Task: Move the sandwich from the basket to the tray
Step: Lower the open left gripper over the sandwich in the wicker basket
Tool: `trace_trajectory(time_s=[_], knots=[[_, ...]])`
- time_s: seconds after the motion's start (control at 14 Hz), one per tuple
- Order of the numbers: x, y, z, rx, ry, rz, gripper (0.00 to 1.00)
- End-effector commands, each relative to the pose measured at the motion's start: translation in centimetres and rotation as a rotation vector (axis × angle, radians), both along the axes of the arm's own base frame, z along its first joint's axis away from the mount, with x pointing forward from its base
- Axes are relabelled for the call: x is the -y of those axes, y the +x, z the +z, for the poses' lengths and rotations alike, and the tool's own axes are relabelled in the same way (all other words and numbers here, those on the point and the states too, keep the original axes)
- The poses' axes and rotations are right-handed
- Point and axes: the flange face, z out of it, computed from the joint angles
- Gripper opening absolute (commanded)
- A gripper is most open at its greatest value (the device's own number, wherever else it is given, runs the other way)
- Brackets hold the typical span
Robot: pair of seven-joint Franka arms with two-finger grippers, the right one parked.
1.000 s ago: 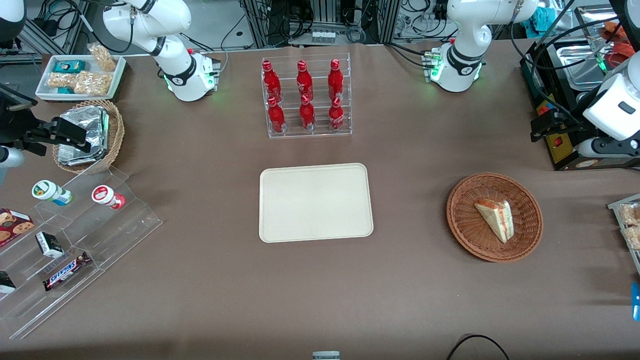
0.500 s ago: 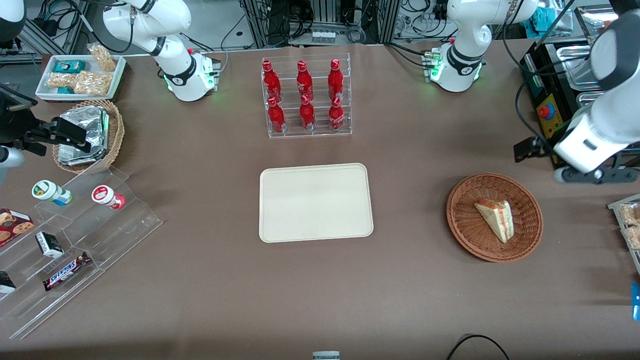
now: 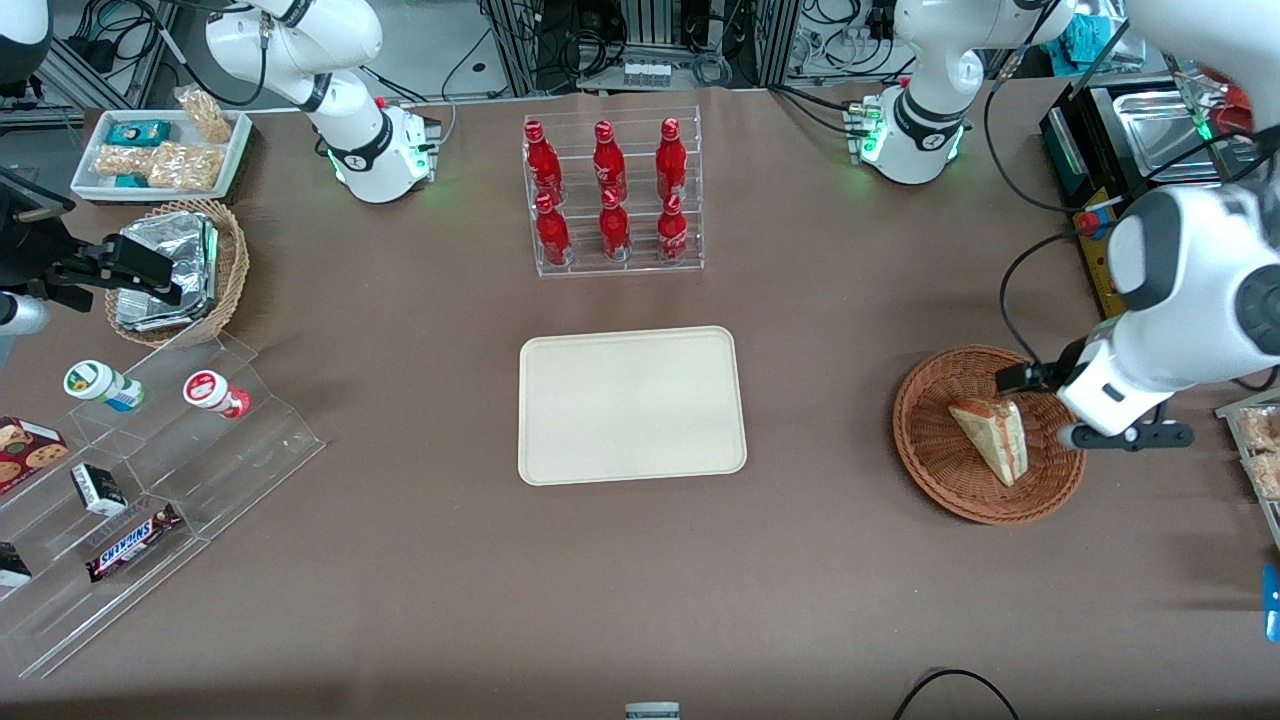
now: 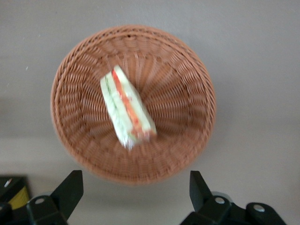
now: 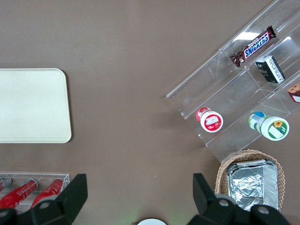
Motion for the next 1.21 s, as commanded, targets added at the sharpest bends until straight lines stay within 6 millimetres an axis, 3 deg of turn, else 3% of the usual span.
trace_trajectory(time_s=[0.0,0.07,0.29,0.64,0.71,0.79,0.86,0.93,1.14], knots=[[-1.3,-1.8,-3.3,0.056,0.006,0.116,1.00],[-2.4,-1.7,-4.5,0.052,0.010,0.209,1.00],[-2.3,-0.7,-6.9,0.097,-0.010,0.455,1.00],[-2.2,-0.5,-11.0,0.082,-0.028,0.636,0.97],[-2.1,-0.6,-11.8,0.068,-0.029,0.642,0.72],[-2.0,-0.8,-12.0,0.061,-0.028,0.637,0.33],[-2.1,-1.0,-12.1,0.054,-0.026,0.628,0.14],[-1.9,-1.0,-11.7,0.054,-0.025,0.618,0.07],[-0.3,-1.0,-9.0,0.025,-0.016,0.549,0.03]])
